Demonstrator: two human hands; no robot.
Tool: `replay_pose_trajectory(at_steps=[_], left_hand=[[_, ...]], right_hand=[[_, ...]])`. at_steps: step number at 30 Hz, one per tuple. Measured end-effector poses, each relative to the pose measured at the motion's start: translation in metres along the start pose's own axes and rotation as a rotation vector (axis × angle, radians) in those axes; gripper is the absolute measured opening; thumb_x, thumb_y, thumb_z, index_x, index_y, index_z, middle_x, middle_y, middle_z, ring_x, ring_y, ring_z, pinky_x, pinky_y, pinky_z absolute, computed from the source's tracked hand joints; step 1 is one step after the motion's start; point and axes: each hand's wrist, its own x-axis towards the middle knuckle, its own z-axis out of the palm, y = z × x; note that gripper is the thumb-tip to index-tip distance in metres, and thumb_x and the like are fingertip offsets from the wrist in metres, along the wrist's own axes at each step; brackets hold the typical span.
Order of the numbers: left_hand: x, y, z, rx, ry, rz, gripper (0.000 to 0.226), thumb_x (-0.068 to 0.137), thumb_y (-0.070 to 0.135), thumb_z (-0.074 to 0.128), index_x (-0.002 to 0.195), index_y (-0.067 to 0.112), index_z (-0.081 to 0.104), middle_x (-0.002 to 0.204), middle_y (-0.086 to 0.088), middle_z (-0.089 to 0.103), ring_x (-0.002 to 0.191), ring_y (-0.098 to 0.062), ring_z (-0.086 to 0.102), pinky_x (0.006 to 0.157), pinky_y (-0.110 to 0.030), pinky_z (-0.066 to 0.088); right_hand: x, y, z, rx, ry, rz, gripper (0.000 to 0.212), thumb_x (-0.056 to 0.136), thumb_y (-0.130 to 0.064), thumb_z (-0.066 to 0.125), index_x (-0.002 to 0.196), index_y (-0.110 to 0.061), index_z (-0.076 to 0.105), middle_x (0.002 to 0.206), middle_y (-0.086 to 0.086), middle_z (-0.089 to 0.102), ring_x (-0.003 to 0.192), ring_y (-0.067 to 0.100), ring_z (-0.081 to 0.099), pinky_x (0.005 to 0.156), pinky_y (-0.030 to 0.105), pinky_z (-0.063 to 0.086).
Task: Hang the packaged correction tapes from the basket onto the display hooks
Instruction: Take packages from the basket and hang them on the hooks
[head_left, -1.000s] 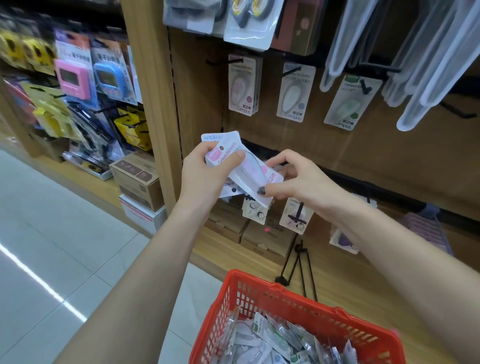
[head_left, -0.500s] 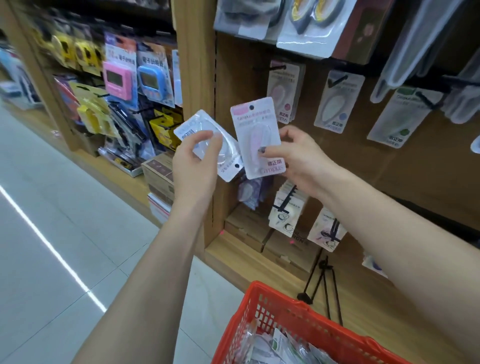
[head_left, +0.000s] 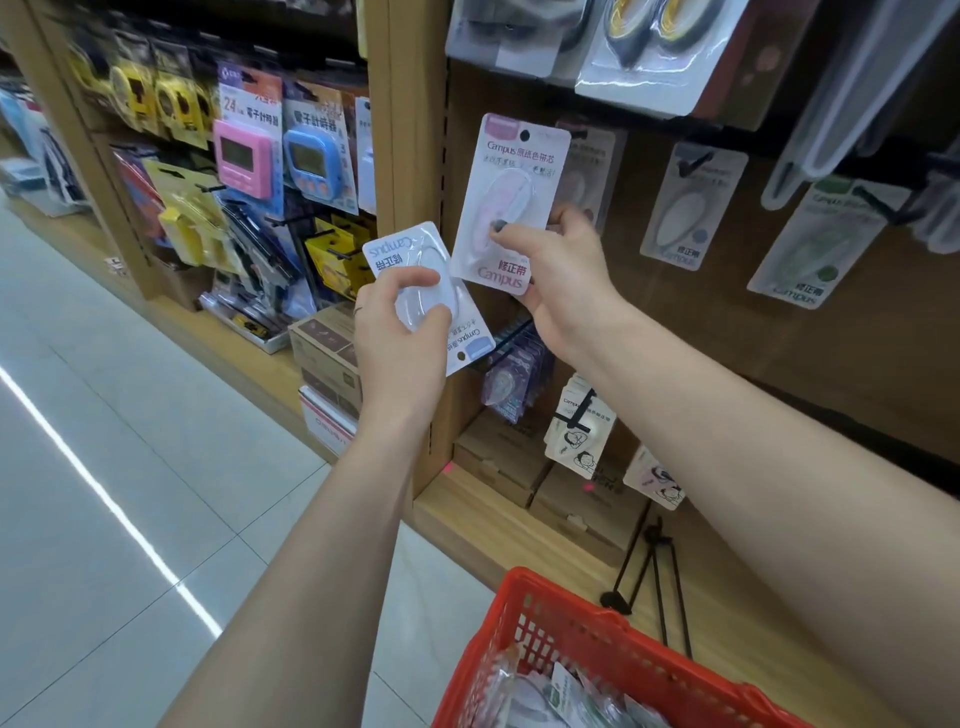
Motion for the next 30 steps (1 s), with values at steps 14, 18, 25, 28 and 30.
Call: replay_pose_trajectory(at_steps=[14, 18, 25, 28, 30], left_hand=[[0.005, -0.004, 0.001, -0.102, 0.034, -0.13, 0.022, 0.095, 0.007, 0.053, 0.1, 0.027, 0.061, 0.128, 0.003, 0.058, 0.088, -0.018, 0.06, 0.043, -0.01, 0.038], [0.002, -0.005, 0.003, -0.103, -0.007, -0.123, 0.023, 0.096, 0.007, 0.054, 0.096, 0.029, 0.06, 0.126, 0.005, 0.057, 0.101, -0.018, 0.066, 0.053, -0.015, 0.048], [-0.004, 0.0, 0.01, -0.154, -0.186, -0.135, 0.032, 0.097, 0.001, 0.057, 0.107, 0.031, 0.059, 0.13, 0.017, 0.054, 0.103, -0.014, 0.065, 0.054, -0.016, 0.053], [-0.003, 0.003, 0.012, -0.205, -0.242, -0.119, 0.048, 0.095, -0.001, 0.059, 0.116, 0.042, 0.051, 0.141, 0.004, 0.055, 0.104, -0.018, 0.069, 0.058, -0.021, 0.058], [-0.003, 0.003, 0.013, -0.232, -0.25, -0.119, 0.057, 0.095, -0.001, 0.061, 0.124, 0.045, 0.045, 0.137, 0.0, 0.058, 0.107, -0.019, 0.07, 0.061, -0.024, 0.061]], right_hand=[[0.012, 0.01, 0.007, 0.006, 0.013, -0.042, 0.026, 0.095, -0.004, 0.069, 0.107, -0.026, 0.061, 0.115, 0.003, 0.074, 0.108, 0.023, 0.073, 0.101, 0.049, 0.058], [0.032, 0.012, 0.004, 0.068, 0.064, 0.042, 0.031, 0.096, -0.006, 0.07, 0.119, -0.023, 0.06, 0.119, 0.003, 0.072, 0.107, 0.02, 0.072, 0.097, 0.041, 0.06], [0.087, 0.008, -0.019, 0.001, 0.287, 0.117, 0.022, 0.094, -0.01, 0.073, 0.113, -0.015, 0.064, 0.11, 0.012, 0.075, 0.098, 0.026, 0.076, 0.092, 0.044, 0.063], [0.099, 0.012, -0.028, -0.052, 0.31, 0.157, 0.028, 0.091, -0.02, 0.079, 0.115, -0.013, 0.064, 0.113, 0.013, 0.075, 0.102, 0.025, 0.075, 0.096, 0.043, 0.061], [0.103, 0.012, -0.031, -0.075, 0.301, 0.178, 0.024, 0.091, -0.023, 0.079, 0.108, -0.014, 0.064, 0.112, 0.012, 0.075, 0.101, 0.024, 0.074, 0.097, 0.04, 0.061]])
